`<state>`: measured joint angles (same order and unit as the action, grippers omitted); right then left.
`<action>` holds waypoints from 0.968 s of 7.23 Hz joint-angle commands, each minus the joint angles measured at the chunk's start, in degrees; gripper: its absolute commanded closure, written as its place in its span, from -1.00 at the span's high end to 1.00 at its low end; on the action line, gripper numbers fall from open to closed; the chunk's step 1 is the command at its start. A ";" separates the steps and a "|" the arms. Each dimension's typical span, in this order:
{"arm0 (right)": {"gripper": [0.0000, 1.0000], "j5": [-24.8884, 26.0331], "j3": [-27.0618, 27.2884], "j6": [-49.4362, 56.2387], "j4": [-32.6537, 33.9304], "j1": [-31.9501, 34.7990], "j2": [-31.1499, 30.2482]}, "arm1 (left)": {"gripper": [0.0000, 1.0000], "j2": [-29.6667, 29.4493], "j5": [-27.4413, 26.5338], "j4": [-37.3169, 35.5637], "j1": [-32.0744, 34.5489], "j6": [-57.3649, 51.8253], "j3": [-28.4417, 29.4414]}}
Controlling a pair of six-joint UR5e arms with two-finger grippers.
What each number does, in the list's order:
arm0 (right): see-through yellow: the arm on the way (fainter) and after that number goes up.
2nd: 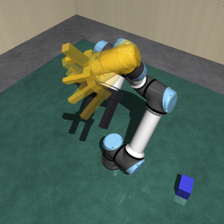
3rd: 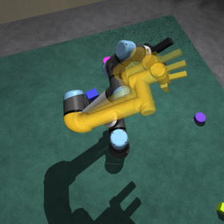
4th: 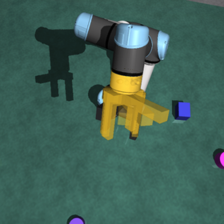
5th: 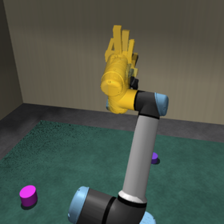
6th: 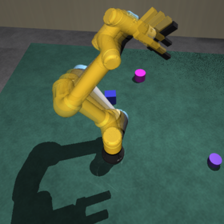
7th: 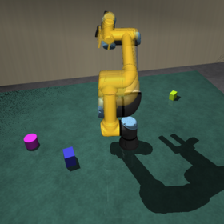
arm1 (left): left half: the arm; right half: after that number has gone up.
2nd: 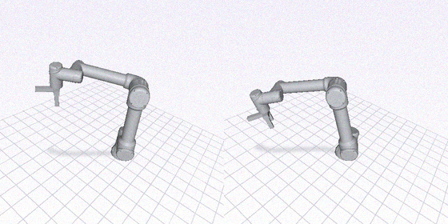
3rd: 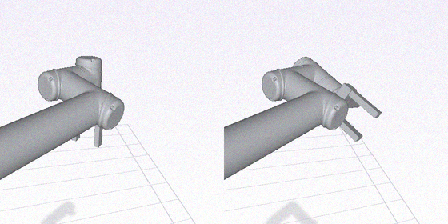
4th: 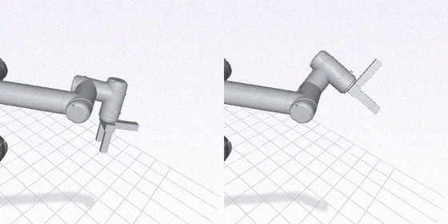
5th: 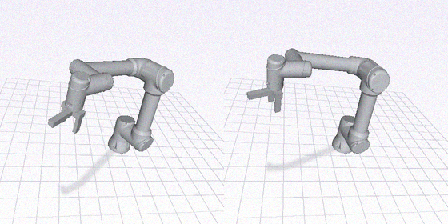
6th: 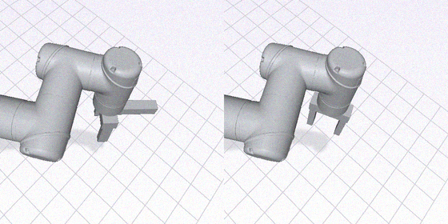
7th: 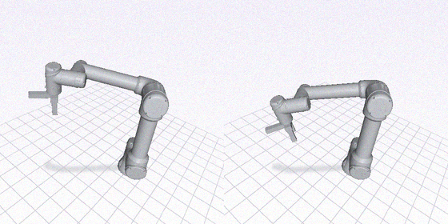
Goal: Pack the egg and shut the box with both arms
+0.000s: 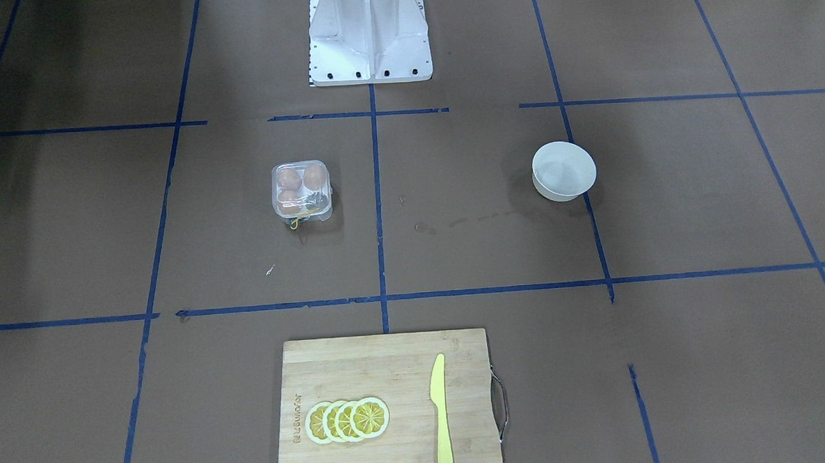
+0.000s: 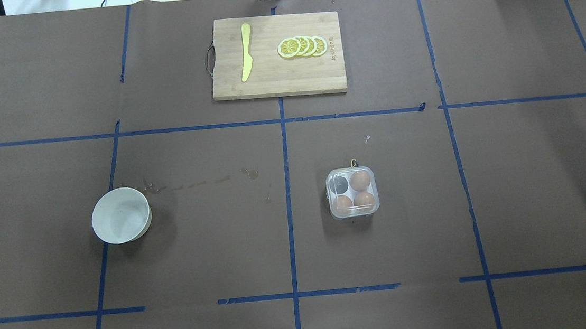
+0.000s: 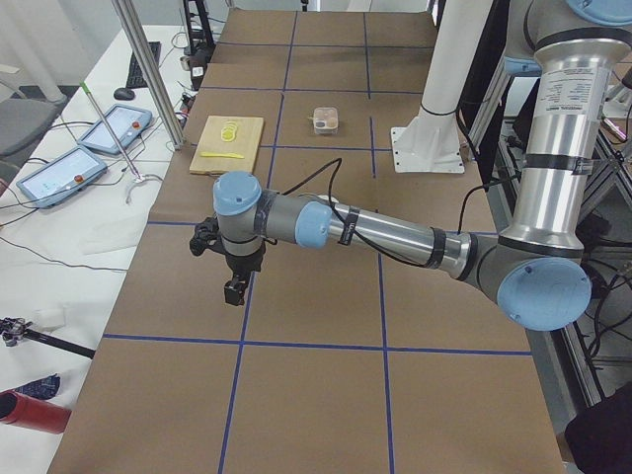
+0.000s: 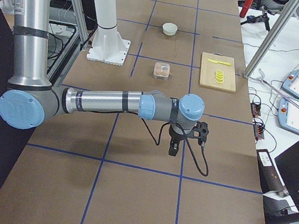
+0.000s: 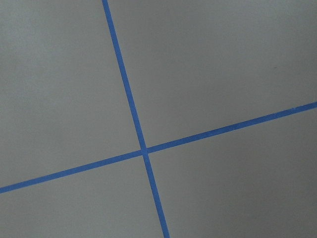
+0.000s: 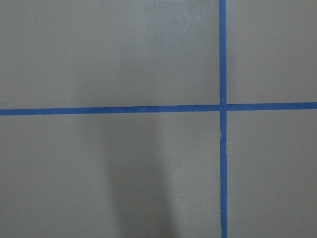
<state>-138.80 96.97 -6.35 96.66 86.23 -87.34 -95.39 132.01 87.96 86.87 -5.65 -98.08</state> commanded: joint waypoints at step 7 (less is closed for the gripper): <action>1.00 0.02 -0.20 0.11 -0.06 -1.85 0.51 | 1.00 -1.20 0.00 0.11 -0.03 0.11 -0.09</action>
<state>-138.78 96.86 -6.20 96.59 85.07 -86.86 -96.00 132.01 88.13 86.84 -5.60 -98.14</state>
